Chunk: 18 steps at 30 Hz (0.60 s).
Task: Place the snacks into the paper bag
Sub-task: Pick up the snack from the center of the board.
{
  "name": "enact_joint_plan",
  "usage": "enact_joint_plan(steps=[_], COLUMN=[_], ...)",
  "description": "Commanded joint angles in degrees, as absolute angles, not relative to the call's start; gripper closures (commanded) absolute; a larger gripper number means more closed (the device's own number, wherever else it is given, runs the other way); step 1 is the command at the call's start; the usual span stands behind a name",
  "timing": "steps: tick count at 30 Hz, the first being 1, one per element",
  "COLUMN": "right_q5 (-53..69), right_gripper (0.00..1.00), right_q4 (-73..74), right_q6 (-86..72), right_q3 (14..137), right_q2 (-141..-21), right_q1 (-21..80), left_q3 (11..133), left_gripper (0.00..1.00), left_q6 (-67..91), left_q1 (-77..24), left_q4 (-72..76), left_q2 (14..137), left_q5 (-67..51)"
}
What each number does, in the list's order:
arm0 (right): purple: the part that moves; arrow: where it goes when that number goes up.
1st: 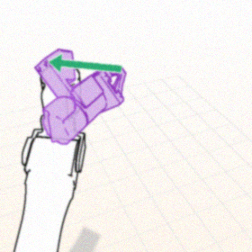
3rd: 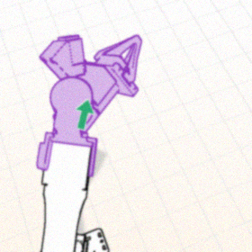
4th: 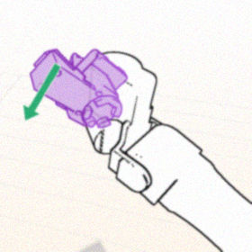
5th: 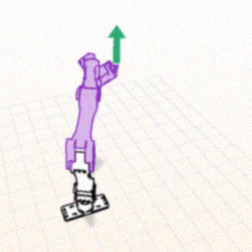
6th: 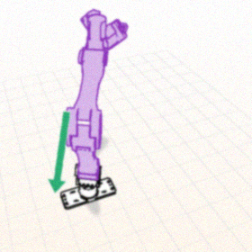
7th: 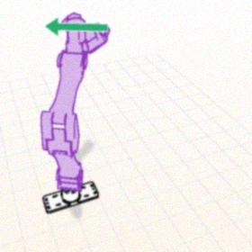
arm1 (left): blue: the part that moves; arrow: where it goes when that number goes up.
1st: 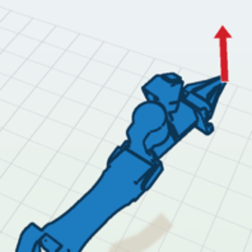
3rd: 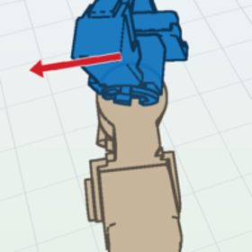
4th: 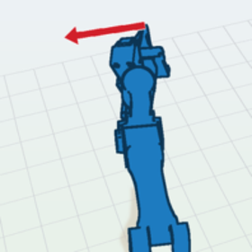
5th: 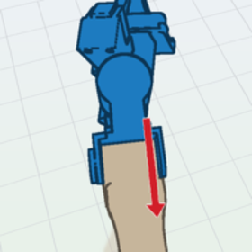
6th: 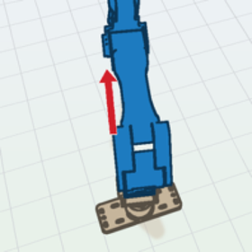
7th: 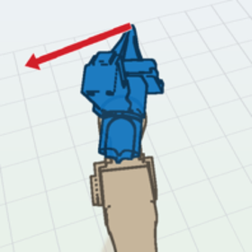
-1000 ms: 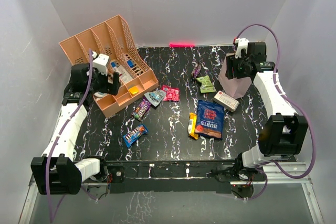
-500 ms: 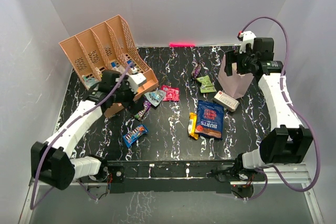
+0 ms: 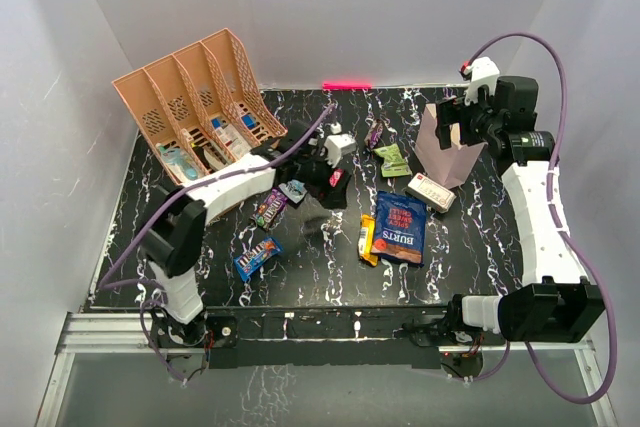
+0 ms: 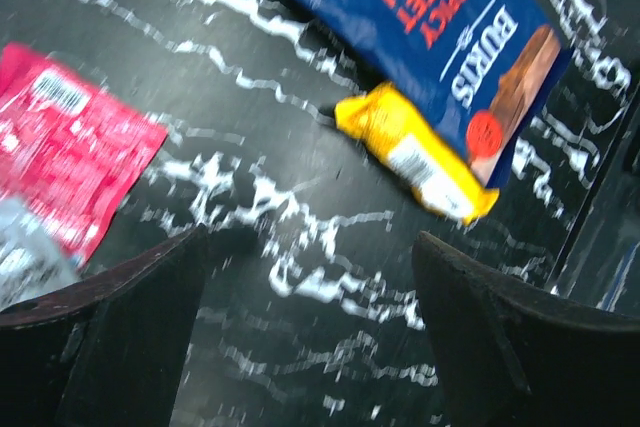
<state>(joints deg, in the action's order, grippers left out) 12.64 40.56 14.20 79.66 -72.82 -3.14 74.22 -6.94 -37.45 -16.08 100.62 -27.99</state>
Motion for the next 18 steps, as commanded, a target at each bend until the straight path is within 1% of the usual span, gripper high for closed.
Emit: enact_joint_plan(steps=[1,6,9,13,18], right_q5=[11.3,12.1,13.2,14.1,15.3], right_gripper=[0.05,0.05,0.04,0.04,0.03], right_q4=[38.0,36.9,36.7,36.7,36.6], right_q6=[15.9,15.9,15.7,15.5,15.3], right_q3=[77.9,75.1,74.1,73.5,72.7], right_q2=[-70.5,-68.3,-67.5,-66.7,-66.0], right_q1=[-3.6,-4.6,-5.5,-6.5,-7.0], left_q3=[81.0,87.0,89.0,92.8,94.9], left_gripper=[0.22,0.29,0.33,0.41,0.46], left_q6=[3.9,12.4,15.4,17.7,21.6], left_q1=[-39.6,-41.1,-41.7,-41.8,-41.9], left_q4=[-12.4,-10.1,-8.8,-8.7,-7.0], left_q2=[107.5,116.3,119.8,124.2,127.7], left_q5=[-33.5,-37.1,-37.6,-38.5,-42.7])
